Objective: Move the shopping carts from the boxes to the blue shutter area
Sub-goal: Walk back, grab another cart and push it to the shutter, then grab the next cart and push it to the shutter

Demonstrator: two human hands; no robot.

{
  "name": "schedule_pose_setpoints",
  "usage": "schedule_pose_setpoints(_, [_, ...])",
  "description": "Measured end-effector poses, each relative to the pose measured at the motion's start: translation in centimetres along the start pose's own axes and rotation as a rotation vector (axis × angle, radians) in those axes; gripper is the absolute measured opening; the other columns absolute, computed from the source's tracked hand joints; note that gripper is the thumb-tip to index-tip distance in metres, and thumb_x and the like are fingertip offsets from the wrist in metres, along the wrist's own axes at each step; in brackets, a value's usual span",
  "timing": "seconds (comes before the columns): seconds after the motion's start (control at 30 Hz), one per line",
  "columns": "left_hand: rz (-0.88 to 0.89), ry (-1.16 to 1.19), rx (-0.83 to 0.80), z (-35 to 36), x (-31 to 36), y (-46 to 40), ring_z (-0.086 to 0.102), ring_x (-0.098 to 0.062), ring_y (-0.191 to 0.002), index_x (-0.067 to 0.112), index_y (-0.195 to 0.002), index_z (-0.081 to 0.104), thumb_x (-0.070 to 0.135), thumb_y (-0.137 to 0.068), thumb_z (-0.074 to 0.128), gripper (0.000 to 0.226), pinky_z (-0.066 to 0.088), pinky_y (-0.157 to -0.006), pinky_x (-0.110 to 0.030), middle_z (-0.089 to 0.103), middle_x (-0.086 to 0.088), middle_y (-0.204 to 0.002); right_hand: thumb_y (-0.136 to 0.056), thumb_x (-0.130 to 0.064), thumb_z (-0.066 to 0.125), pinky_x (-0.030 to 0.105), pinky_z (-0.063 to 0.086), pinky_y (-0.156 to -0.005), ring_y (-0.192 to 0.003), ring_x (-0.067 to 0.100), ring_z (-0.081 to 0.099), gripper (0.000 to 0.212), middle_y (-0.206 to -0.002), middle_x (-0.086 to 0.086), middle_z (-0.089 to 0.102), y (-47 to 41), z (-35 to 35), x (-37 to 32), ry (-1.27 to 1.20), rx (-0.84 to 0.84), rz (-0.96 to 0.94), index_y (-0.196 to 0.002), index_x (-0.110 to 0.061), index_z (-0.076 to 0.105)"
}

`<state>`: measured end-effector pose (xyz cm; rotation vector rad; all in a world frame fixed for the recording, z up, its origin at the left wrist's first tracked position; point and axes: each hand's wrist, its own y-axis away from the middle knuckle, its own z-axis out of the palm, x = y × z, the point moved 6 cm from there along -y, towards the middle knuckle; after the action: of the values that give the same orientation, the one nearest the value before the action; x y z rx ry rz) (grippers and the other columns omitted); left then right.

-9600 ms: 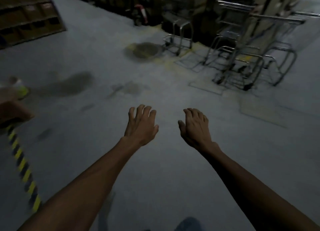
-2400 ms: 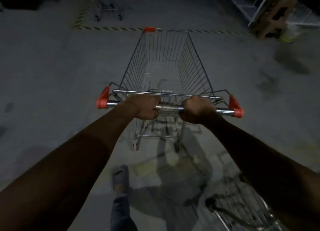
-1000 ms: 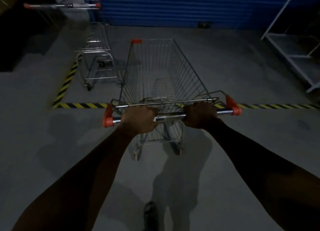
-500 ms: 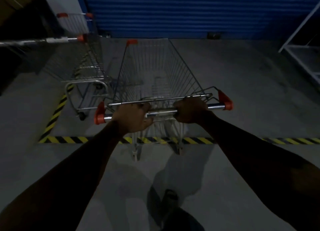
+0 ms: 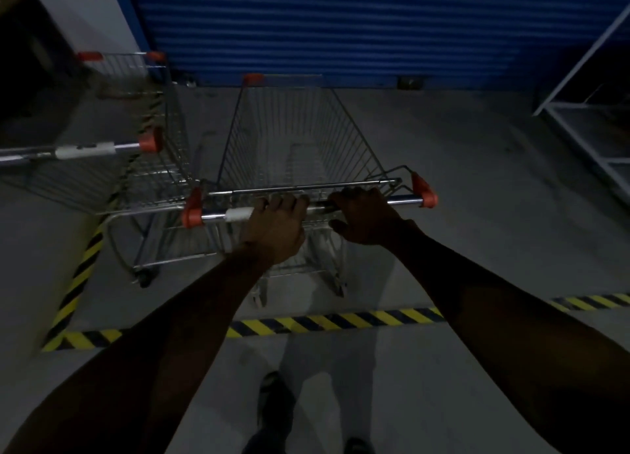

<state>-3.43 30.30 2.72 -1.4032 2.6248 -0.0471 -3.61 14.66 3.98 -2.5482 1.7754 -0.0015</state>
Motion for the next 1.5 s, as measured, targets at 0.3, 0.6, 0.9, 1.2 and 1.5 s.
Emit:
schedule_pose_setpoints(0.3, [0.040,0.174,0.051,2.4,-8.1,-5.9,0.047,-0.037,-0.117,0.006,-0.139,0.047,0.046,-0.070,0.058,0.080,0.032,-0.097,-0.052,0.053,-0.017,-0.131,-0.078,-0.029,0.068,0.055,0.037,-0.099,-0.121,0.039,0.048,0.061,-0.126,0.018,0.056,-7.9,-0.6,-0.9,0.048,0.074,0.178,-0.131,-0.006,0.051])
schedule_pose_setpoints(0.6, [0.130,0.137,0.331,-0.6,-4.2,-6.4,0.036,-0.039,-0.137,0.009,-0.138,0.049,0.027,-0.079,0.059,0.062,0.018,-0.115,-0.058,0.043,-0.016,-0.148,-0.078,-0.029,0.065,0.048,0.042,-0.085,-0.111,0.038,0.051,0.051,-0.120,0.016,0.057,-3.8,-1.9,-0.4,0.051,0.195,0.364,-0.123,-0.008,0.057])
schedule_pose_setpoints(0.9, [0.567,0.138,0.194,-3.2,14.8,-4.7,0.037,-0.042,-0.134,0.008,-0.133,0.049,0.030,-0.081,0.063,0.059,0.026,-0.109,-0.060,0.043,-0.018,-0.145,-0.087,-0.036,0.055,0.048,0.038,-0.088,-0.110,0.037,0.050,0.049,-0.120,0.014,0.056,15.3,-3.3,4.2,0.039,0.280,0.678,-0.126,-0.008,0.055])
schedule_pose_setpoints(1.2, [1.059,0.202,0.282,-11.3,45.8,9.2,0.039,-0.037,-0.130,0.011,-0.131,0.051,0.038,-0.084,0.054,0.054,0.027,-0.108,-0.054,0.045,-0.013,-0.141,-0.089,-0.038,0.057,0.047,0.039,-0.090,-0.111,0.033,0.049,0.045,-0.122,0.010,0.056,51.4,-5.3,4.7,0.139,0.314,1.207,-0.125,-0.010,0.053])
schedule_pose_setpoints(1.5, [1.564,0.260,0.324,-17.7,71.6,29.9,0.038,-0.036,-0.129,0.009,-0.133,0.049,0.038,-0.083,0.056,0.058,0.025,-0.108,-0.054,0.043,-0.015,-0.143,-0.094,-0.041,0.051,0.046,0.034,-0.099,-0.121,0.031,0.045,0.052,-0.132,0.012,0.052,84.2,-6.3,-3.7,0.238,0.317,1.721,-0.134,-0.007,0.047])
